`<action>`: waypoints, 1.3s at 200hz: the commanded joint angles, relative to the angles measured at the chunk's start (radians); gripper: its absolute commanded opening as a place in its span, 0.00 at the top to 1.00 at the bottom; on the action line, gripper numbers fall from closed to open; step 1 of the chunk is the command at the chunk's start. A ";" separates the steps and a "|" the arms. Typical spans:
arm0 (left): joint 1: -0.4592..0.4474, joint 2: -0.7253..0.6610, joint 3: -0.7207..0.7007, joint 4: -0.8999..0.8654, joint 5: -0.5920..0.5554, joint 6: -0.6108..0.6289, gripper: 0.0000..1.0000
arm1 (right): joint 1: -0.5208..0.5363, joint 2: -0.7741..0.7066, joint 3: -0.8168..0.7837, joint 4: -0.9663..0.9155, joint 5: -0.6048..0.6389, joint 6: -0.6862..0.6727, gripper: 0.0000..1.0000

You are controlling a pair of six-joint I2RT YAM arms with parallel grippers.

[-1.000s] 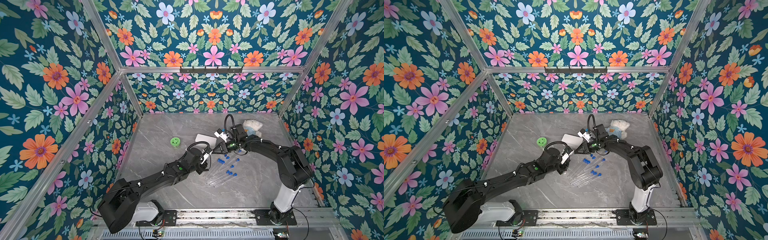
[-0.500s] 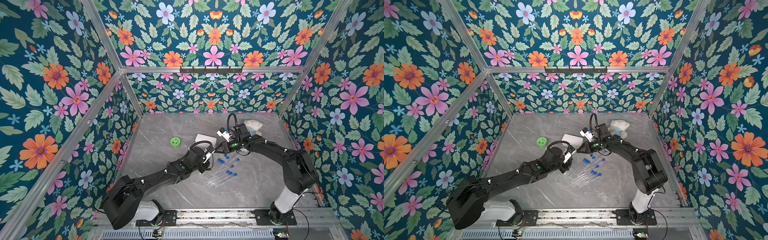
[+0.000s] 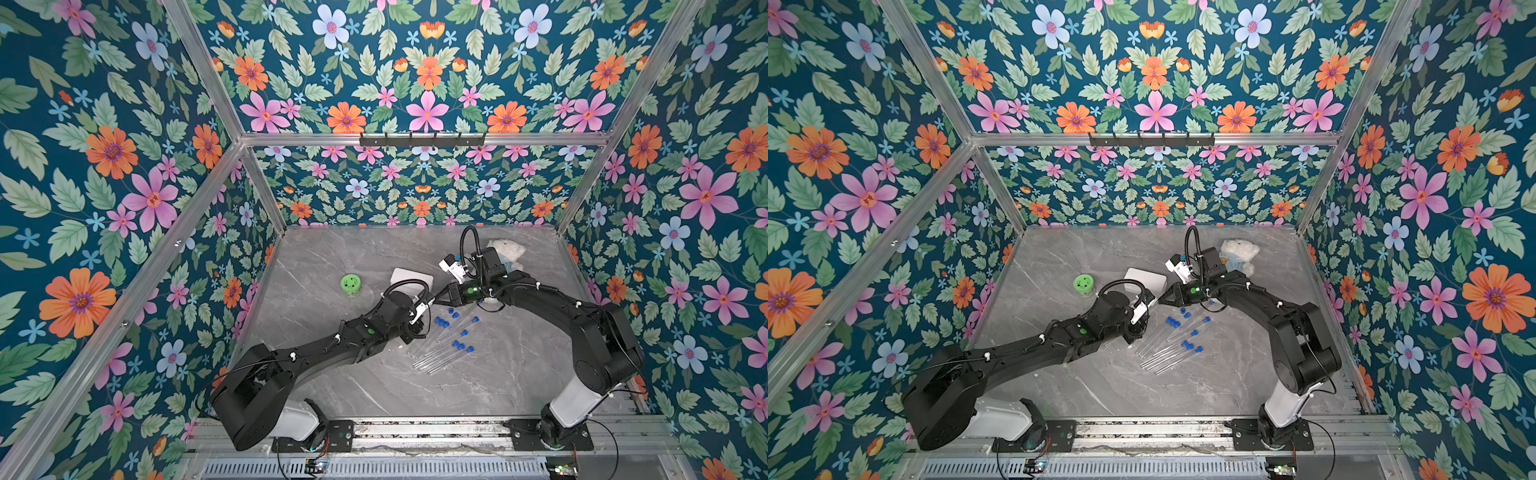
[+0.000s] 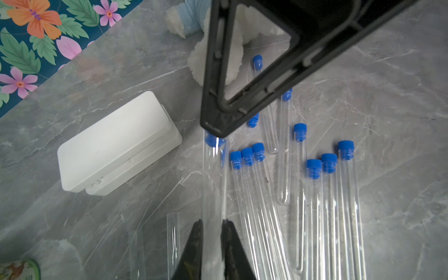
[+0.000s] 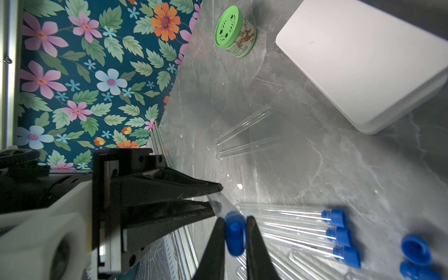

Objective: Remove stoppers from test tubes
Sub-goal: Open the stopper on the test tube.

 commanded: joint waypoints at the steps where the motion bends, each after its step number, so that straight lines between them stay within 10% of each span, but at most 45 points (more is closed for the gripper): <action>1: 0.004 -0.001 -0.003 -0.137 -0.050 -0.007 1.00 | -0.029 -0.012 -0.017 0.084 0.020 0.030 1.00; 143: -0.011 0.008 -0.001 -0.153 -0.070 -0.001 1.00 | -0.075 -0.046 -0.064 0.215 -0.093 0.135 1.00; 260: -0.006 0.016 -0.001 -0.192 -0.142 -0.076 1.00 | -0.008 0.093 0.085 -0.171 0.367 -0.079 1.00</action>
